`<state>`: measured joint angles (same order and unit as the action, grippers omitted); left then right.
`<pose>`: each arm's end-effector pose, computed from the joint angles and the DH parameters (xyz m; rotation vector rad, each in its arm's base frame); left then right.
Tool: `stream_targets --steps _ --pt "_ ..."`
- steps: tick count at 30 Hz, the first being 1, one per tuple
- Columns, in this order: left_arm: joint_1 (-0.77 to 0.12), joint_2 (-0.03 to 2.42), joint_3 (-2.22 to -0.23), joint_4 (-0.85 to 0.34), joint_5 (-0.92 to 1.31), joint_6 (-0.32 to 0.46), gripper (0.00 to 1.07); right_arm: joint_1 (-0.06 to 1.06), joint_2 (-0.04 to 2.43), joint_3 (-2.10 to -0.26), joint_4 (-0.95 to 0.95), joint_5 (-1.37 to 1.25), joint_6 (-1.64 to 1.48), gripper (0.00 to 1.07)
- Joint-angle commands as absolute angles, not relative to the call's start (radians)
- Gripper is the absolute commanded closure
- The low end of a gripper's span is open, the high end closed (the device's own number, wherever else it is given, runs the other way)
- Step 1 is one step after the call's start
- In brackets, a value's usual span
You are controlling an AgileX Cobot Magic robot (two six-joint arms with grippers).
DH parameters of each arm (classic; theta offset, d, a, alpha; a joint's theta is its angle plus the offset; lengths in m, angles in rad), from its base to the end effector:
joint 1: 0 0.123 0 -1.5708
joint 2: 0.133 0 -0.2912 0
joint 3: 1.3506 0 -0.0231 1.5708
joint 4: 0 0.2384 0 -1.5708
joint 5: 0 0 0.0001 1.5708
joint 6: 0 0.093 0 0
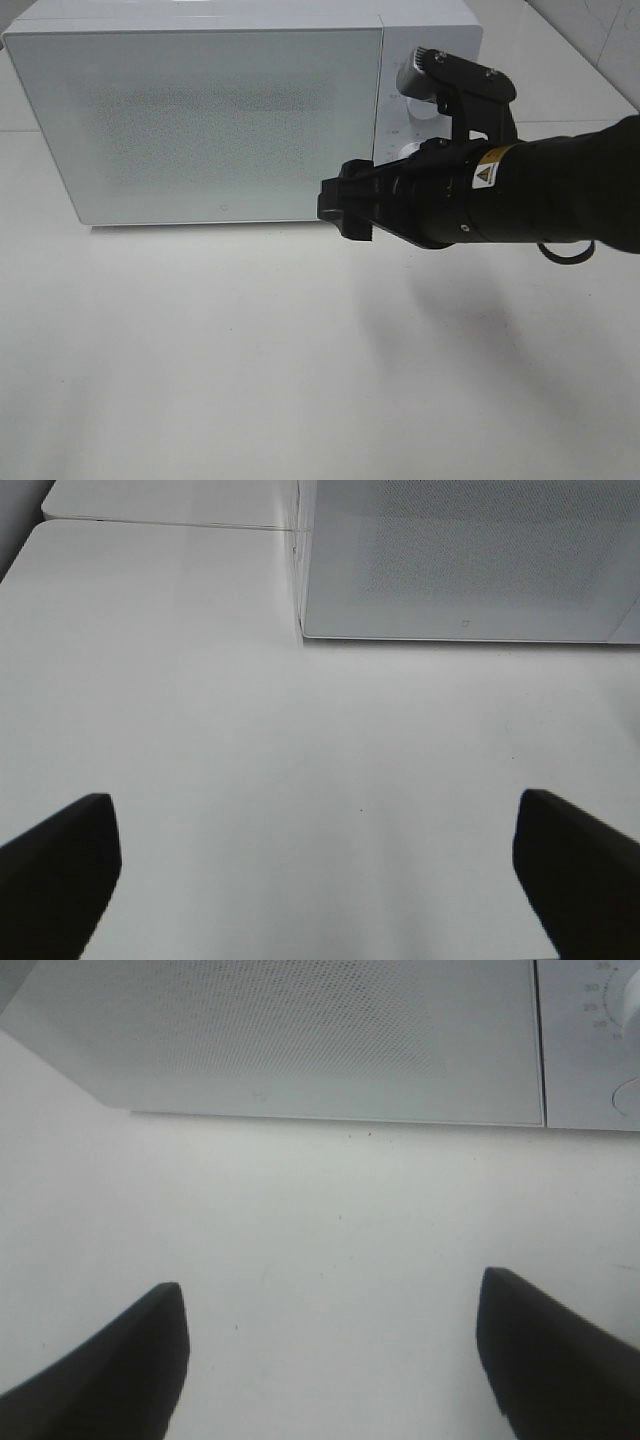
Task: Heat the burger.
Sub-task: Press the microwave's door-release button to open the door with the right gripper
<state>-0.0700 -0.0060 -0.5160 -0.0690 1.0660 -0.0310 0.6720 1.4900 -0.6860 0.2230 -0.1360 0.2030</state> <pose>-0.0236 -0.0040 0.2743 0.0439 2.0283 -0.1461 0.2268 0.1769 0.2232 -0.2564 2.2017 0.5925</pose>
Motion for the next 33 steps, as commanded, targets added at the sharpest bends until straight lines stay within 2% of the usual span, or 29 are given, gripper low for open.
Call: stream_targets --steps 1,9,15,17,28,33 --pt "-0.063 -0.02 -0.515 -0.074 1.068 -0.031 0.06 0.67 1.402 -0.687 0.208 0.0 0.095 0.31" --pt "-0.063 -0.02 -0.515 -0.074 1.068 -0.031 0.06 0.67 1.18 -0.687 0.102 0.297 0.081 0.31" --pt "-0.063 -0.02 -0.515 -0.074 1.068 -0.031 0.06 0.67 1.084 -0.687 0.102 0.422 0.08 0.31" --pt "-0.063 -0.02 -0.515 -0.074 1.068 -0.031 0.06 0.67 0.994 -0.687 0.101 0.538 0.079 0.31" --pt "-0.063 -0.02 -0.515 -0.074 1.068 -0.031 0.06 0.67 0.772 -0.687 0.039 0.791 0.08 0.31" --pt "-0.063 -0.02 -0.515 -0.074 1.068 -0.031 0.06 0.657 0.637 -0.686 0.02 0.818 0.083 0.31"
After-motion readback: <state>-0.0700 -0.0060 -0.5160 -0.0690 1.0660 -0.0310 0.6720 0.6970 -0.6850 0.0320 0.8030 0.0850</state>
